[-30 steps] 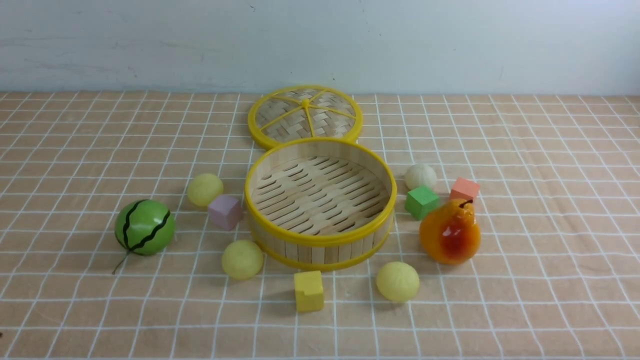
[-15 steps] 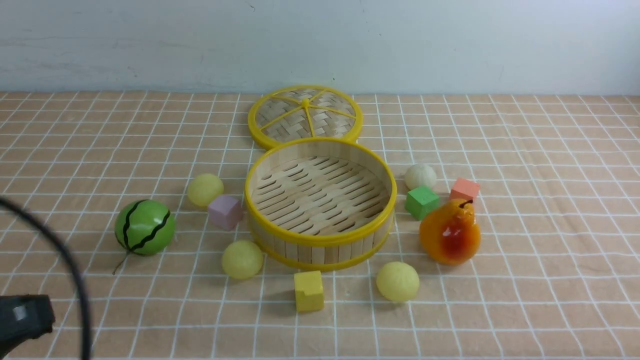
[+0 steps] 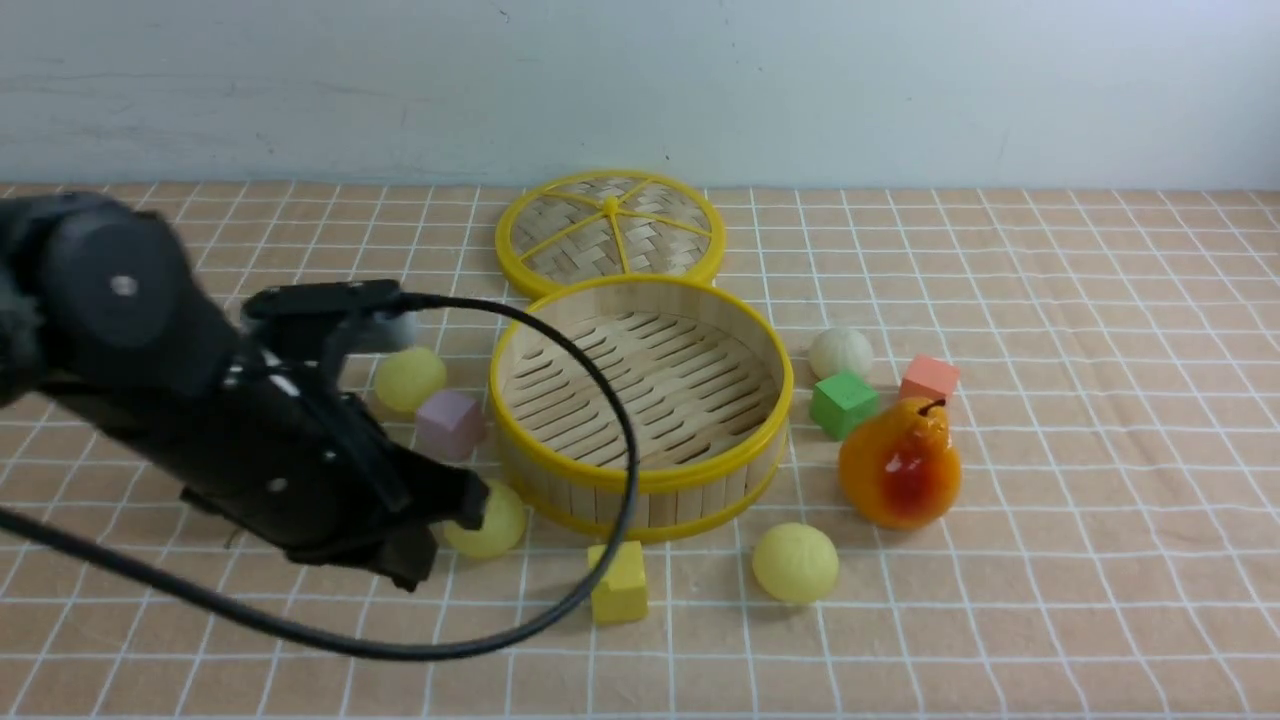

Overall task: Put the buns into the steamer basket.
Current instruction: Use the left arm to grab a steamed stuffed bun

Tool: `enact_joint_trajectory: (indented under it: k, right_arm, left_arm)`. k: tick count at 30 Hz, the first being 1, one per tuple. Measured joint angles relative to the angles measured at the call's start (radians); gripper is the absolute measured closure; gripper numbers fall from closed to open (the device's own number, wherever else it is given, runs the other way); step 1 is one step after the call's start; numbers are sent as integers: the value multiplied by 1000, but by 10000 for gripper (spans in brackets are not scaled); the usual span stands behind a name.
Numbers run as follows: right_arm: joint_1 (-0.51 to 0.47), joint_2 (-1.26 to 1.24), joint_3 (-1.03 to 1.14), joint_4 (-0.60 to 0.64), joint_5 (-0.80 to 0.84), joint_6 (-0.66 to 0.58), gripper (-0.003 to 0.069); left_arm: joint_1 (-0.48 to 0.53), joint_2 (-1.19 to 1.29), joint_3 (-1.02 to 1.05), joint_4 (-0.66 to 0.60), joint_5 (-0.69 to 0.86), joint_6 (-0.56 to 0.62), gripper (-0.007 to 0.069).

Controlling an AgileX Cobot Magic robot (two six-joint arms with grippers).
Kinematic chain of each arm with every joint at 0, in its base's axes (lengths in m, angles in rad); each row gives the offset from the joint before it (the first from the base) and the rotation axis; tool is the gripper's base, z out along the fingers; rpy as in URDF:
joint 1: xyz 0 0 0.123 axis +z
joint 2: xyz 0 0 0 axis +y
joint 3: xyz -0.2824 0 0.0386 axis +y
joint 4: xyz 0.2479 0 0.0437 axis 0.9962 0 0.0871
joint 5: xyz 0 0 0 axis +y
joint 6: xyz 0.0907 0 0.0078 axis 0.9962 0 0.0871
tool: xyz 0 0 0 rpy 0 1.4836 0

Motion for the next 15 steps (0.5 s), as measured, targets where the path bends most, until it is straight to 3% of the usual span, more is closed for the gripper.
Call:
enact_joint_trajectory:
  k: [7,12,15]
  right_arm:
    - [0,0,0,0,0,0,420]
    - [0,0,0,0,0,0,420]
    - [0,0,0,0,0,0,420]
  left_arm:
    - [-27,173,-150,142,-4,-68,632]
    - [-27,268,-199,144,-36,-17,531]
    - [-27,307,-207,156,-93,-1,412]
